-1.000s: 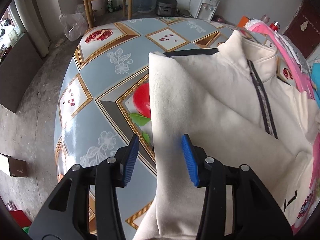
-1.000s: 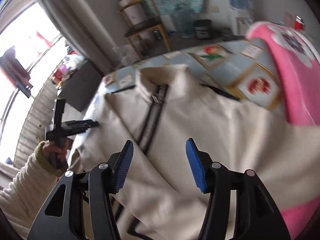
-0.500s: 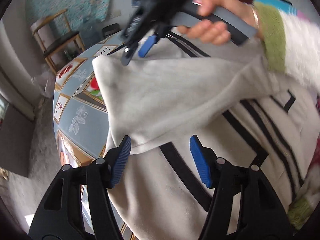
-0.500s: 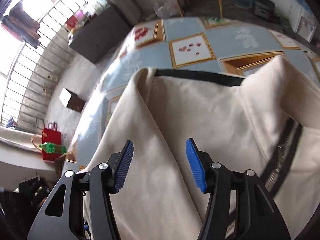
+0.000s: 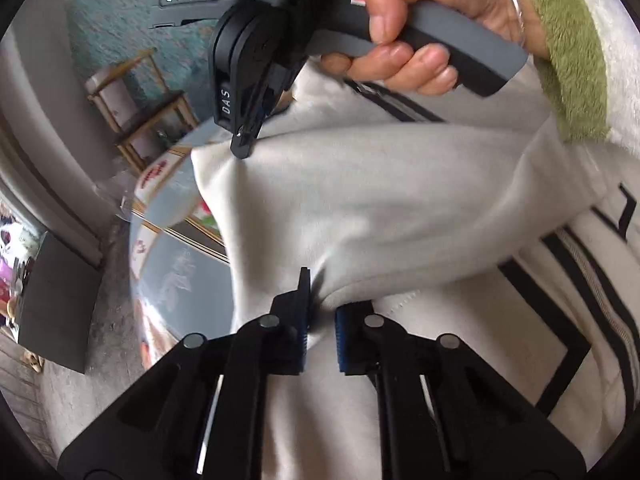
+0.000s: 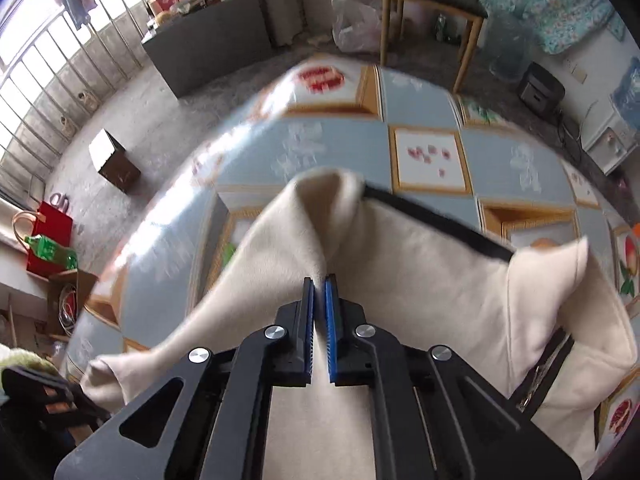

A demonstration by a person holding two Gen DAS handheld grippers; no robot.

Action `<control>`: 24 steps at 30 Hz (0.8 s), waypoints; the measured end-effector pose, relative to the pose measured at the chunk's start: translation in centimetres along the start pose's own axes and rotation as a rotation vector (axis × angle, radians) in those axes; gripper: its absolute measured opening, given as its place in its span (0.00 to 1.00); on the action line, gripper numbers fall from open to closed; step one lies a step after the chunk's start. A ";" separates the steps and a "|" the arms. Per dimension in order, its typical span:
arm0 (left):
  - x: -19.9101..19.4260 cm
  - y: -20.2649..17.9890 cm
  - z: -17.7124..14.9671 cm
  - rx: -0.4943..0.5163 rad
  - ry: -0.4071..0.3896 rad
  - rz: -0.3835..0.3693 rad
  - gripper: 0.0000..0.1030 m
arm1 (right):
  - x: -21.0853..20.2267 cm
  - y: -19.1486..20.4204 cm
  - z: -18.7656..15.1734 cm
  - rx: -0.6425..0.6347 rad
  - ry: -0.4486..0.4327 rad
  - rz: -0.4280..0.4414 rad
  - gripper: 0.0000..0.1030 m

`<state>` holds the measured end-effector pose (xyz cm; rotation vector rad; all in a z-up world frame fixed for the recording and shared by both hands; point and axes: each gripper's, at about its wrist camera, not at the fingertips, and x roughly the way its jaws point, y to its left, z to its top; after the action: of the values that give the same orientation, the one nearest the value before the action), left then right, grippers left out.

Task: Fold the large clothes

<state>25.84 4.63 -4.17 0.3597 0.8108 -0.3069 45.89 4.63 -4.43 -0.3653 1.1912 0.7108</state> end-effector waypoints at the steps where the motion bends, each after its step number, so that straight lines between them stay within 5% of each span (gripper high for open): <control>1: -0.4 0.5 0.1 -0.026 -0.019 0.010 0.08 | -0.2 0.6 1.0 -0.015 -0.017 0.007 0.05; 9: -0.3 3.4 -0.7 -0.179 0.016 -0.005 0.07 | 4.1 5.1 4.9 -0.117 0.014 -0.009 0.05; 14: -1.4 4.3 -1.1 -0.245 0.032 -0.070 0.11 | -0.2 1.1 3.3 0.013 -0.040 0.101 0.05; 19: -3.3 5.4 -1.1 -0.292 0.011 -0.121 0.15 | -11.1 -5.4 -4.1 0.183 -0.175 0.117 0.45; 24: -3.6 5.9 -1.4 -0.342 0.017 -0.162 0.15 | -18.0 -11.7 -16.9 0.462 -0.177 0.066 0.49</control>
<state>24.96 10.93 -1.21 -0.0238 0.8935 -0.3105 38.23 -19.71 5.29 0.1205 1.1621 0.4927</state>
